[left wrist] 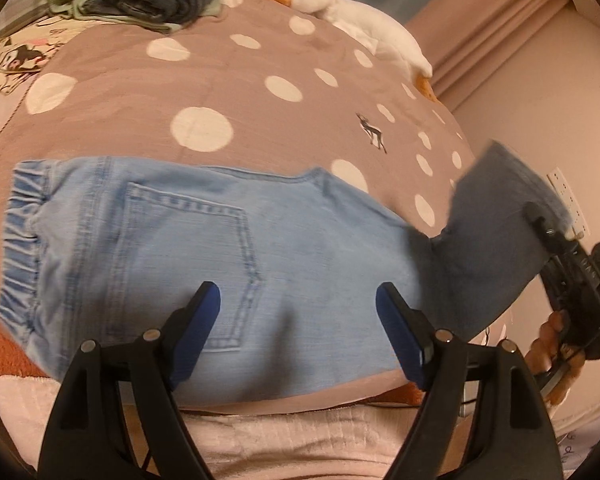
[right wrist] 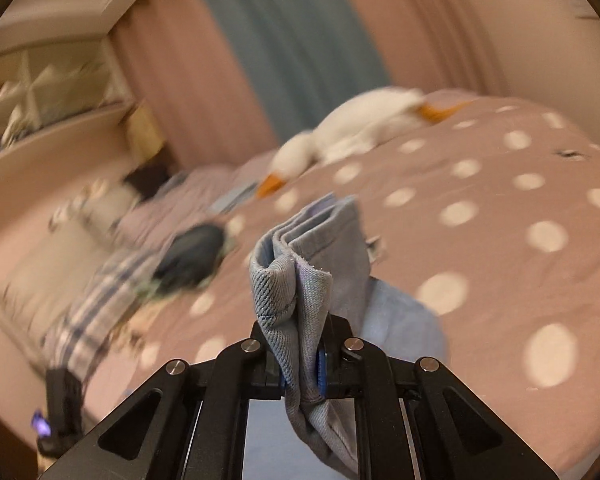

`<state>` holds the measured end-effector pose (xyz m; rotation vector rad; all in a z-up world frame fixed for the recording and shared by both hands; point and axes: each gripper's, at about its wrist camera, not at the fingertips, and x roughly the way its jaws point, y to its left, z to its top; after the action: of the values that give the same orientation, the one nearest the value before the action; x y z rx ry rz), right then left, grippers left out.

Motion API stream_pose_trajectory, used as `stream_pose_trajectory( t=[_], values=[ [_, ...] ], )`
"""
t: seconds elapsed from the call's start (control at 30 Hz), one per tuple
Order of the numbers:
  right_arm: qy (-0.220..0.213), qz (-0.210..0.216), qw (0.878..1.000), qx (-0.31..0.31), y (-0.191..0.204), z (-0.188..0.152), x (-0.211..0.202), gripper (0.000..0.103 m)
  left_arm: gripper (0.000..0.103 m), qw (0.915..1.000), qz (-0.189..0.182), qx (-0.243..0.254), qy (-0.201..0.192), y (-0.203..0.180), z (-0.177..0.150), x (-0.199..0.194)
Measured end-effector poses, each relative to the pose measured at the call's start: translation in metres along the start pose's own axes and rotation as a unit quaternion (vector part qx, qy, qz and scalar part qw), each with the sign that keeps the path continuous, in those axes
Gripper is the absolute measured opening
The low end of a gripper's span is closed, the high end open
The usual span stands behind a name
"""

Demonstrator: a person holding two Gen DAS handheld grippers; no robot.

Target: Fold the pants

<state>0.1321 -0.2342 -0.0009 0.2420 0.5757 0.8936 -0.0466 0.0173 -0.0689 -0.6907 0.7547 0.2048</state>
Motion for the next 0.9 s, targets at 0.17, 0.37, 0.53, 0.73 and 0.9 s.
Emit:
stream_pose_trajectory(
  t=[0.17, 0.37, 0.53, 0.73, 0.9],
  values=[
    [0.087, -0.009, 0.995, -0.039, 0.026, -0.039, 0.053, 0.013, 0.081, 0.9999, 0.007, -0.01, -0.002, 0.012, -0.001, -0.005],
    [0.176, -0.034, 0.983, -0.052, 0.032, -0.074, 0.086, 0.013, 0.081, 0.9998, 0.015, -0.012, 0.002, 0.019, -0.004, -0.006],
    [0.212, -0.047, 0.975, -0.041, 0.027, -0.086, 0.096, 0.014, 0.081, 0.9998, 0.015, -0.012, 0.005, 0.021, -0.005, -0.005],
    [0.23, -0.014, 0.973, -0.033, 0.032, -0.089, 0.092, 0.039, 0.083, 0.9999, 0.011, -0.011, 0.006, 0.022, -0.006, -0.005],
    [0.222, 0.018, 0.974, -0.043, 0.04, -0.083, 0.066, 0.056, 0.083, 0.9999, 0.001, -0.008, 0.01, 0.018, -0.004, -0.002]
  ],
)
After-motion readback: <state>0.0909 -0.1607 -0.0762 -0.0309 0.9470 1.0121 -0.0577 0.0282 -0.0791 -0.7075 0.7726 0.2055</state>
